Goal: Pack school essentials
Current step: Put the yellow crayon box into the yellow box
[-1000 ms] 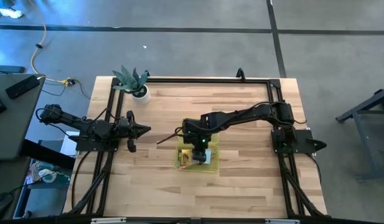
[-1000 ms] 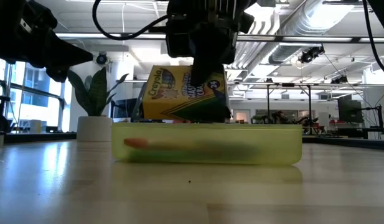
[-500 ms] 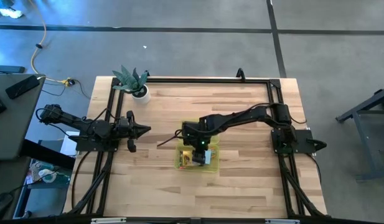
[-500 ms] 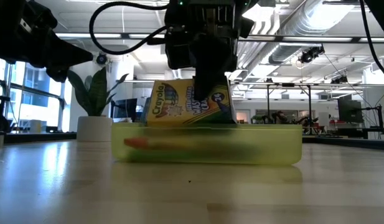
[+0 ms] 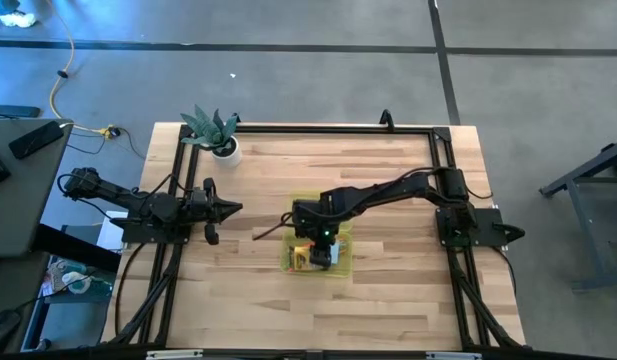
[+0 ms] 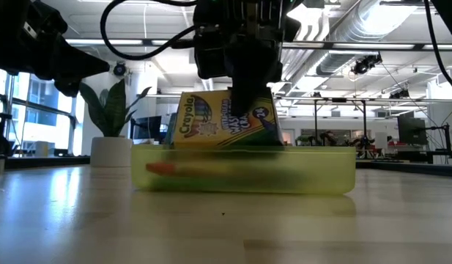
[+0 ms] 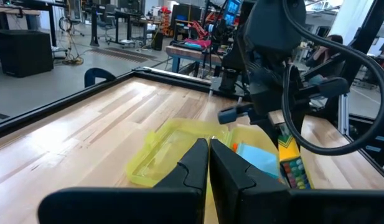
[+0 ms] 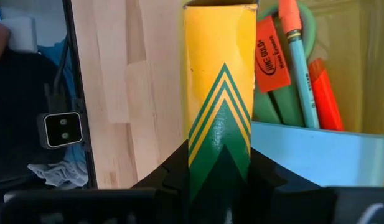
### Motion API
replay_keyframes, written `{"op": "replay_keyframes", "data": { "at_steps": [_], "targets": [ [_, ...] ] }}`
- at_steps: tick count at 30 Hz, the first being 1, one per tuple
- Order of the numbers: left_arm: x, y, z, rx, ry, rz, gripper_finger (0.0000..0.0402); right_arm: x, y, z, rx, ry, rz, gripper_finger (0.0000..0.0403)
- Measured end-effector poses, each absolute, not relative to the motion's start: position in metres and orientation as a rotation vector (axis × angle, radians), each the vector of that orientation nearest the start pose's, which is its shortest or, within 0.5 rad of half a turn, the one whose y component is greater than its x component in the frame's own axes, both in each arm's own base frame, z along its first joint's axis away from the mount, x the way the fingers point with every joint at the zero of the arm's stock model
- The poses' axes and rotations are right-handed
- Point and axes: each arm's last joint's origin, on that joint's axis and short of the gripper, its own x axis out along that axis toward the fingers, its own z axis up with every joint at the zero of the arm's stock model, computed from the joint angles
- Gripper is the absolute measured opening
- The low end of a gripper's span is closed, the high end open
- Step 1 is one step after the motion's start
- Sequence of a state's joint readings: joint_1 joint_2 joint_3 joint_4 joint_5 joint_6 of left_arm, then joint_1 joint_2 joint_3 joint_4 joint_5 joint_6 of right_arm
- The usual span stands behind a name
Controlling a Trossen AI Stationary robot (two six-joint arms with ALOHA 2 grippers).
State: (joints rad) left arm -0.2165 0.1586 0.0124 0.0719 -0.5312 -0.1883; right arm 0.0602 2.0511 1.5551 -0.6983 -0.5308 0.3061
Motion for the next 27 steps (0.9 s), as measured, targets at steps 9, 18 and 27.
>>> {"op": "replay_keyframes", "data": {
  "at_steps": [9,18,27],
  "targets": [
    [0.1036,-0.0078,0.162,-0.159,0.04,0.32,0.0005,0.4185,0.0398,0.1876,0.542,1.255,0.333,0.0083],
    [0.1037,-0.0078,0.162,-0.159,0.04,0.32,0.0005,0.419,0.0342,0.1876,0.537,1.248,0.332,0.0097],
    [0.1036,-0.0078,0.162,-0.159,0.04,0.32,0.0005,0.4185,0.0303,0.1874,0.541,1.253,0.323,0.0212]
  ]
}}
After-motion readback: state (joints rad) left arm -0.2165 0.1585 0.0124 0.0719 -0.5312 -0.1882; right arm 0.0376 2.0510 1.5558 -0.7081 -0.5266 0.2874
